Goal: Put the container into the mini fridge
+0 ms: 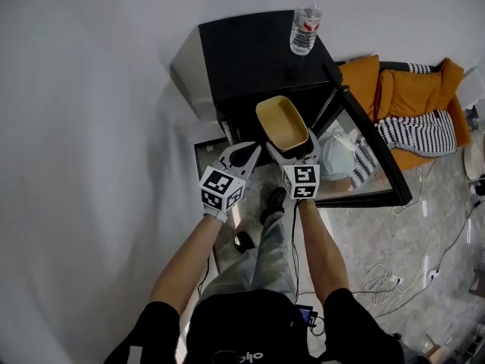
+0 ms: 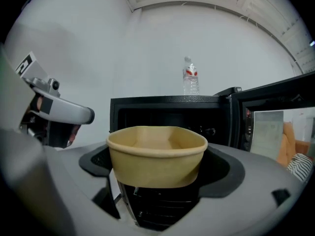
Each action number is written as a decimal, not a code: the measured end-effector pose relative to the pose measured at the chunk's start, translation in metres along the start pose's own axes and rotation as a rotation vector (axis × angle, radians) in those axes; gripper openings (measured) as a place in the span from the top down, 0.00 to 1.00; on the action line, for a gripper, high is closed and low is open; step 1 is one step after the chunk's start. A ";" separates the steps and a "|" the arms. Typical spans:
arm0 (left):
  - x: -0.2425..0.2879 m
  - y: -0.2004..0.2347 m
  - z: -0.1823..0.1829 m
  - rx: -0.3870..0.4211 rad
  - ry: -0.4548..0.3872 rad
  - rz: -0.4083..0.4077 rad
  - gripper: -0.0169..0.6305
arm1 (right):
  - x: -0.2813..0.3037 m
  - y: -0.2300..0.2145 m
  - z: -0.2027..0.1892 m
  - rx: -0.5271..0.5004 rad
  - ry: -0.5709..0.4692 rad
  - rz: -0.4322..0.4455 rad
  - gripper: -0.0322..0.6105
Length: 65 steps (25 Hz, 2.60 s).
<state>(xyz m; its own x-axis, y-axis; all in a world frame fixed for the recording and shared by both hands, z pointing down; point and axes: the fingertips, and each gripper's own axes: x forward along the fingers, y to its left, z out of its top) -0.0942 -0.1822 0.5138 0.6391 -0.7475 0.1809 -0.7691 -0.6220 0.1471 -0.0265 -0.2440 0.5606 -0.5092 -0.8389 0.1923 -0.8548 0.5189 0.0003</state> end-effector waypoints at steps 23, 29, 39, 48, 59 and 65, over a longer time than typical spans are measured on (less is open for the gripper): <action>0.045 0.051 -0.031 -0.032 0.039 0.022 0.96 | 0.083 -0.024 -0.016 0.007 -0.018 -0.013 0.11; 0.051 0.056 -0.036 -0.053 0.043 0.023 0.96 | 0.097 -0.026 -0.026 0.012 -0.003 -0.026 0.12; 0.057 0.062 -0.036 -0.051 0.058 0.012 0.96 | 0.119 -0.027 -0.034 0.011 -0.005 -0.052 0.11; 0.062 0.065 -0.038 -0.049 0.080 0.013 0.96 | 0.129 -0.032 -0.036 0.011 0.000 -0.076 0.11; 0.070 0.061 -0.035 -0.055 0.093 0.008 0.96 | 0.138 -0.035 -0.036 0.006 0.027 -0.093 0.11; 0.073 0.067 -0.034 -0.056 0.096 0.013 0.96 | 0.147 -0.036 -0.034 0.002 0.026 -0.096 0.11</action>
<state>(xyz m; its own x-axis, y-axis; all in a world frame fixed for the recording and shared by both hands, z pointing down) -0.0994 -0.2703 0.5701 0.6281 -0.7279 0.2752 -0.7779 -0.5966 0.1974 -0.0672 -0.3810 0.6221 -0.4217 -0.8804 0.2169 -0.8999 0.4357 0.0186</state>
